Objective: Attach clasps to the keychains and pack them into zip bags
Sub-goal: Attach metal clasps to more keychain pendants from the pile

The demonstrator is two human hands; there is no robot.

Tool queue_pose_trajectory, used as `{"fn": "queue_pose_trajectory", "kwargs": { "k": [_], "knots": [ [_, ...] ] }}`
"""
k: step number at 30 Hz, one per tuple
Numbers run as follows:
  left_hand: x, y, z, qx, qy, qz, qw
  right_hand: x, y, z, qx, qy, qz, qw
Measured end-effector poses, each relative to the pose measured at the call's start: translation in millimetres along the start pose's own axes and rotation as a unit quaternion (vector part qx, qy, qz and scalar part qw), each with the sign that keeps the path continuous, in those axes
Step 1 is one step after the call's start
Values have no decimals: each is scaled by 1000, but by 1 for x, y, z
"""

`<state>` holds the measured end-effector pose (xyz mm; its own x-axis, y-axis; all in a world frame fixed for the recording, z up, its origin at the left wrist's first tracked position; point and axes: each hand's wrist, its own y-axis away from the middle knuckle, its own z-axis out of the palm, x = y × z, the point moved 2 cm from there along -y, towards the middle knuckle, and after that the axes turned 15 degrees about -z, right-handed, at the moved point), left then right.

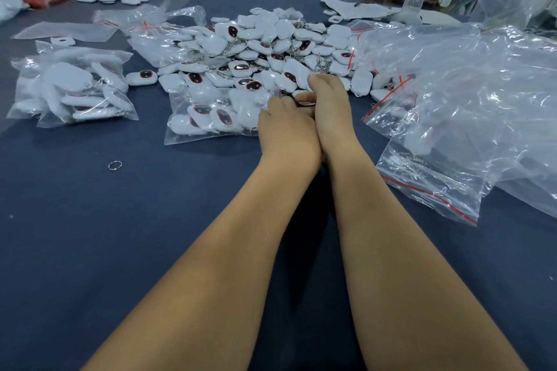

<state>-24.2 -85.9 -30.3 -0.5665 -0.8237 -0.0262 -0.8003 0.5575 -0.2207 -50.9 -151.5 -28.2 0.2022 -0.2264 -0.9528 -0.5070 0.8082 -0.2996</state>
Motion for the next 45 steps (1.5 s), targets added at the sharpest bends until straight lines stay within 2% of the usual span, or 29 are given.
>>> {"fn": "queue_pose_trajectory", "kwargs": {
  "k": [4, 9, 11, 14, 17, 19, 22, 23, 27, 30, 33, 38, 42, 45],
  "knots": [
    [6, 1, -1, -14, -115, -1, 993, 0, -1, -2, 14, 2, 3, 1000],
    [2, 0, -1, -30, -82, -36, 996, 0, 0, 0, 8, 23, -2, 1000],
    [-5, -2, -1, -15, -27, -51, 998, 2, 0, 3, 0, 51, -13, 999],
    [-30, -14, -2, 31, 125, -57, 990, 4, 0, 8, -34, 114, -34, 992],
    [-59, -28, -1, 13, 312, -46, 949, 8, 2, 13, -104, 219, -67, 968],
    [-68, -28, -2, -22, 372, -26, 928, 11, 4, 17, -142, 296, -89, 940],
    [-70, -29, -1, -38, 368, -8, 929, 9, 5, 19, -156, 399, -120, 895],
    [-71, -31, 0, -37, 366, -4, 930, 7, 5, 19, -157, 409, -125, 890],
    [-72, -33, 3, 9, 350, -10, 937, 2, 13, 18, -168, 328, -114, 923],
    [-69, -28, 2, 34, 333, -25, 942, -1, 10, 11, -109, 309, -113, 938],
    [-69, -28, 1, 37, 281, -57, 957, 1, 3, 2, -77, 379, -125, 914],
    [-77, -29, 4, 70, 275, -147, 948, 6, 0, -1, -127, 442, -91, 883],
    [-74, -33, 10, 57, 281, -141, 948, 7, 0, -2, -126, 452, -92, 878],
    [-69, -32, 6, 128, 343, -108, 924, 6, -1, -4, -94, 449, -98, 883]
  ]
}}
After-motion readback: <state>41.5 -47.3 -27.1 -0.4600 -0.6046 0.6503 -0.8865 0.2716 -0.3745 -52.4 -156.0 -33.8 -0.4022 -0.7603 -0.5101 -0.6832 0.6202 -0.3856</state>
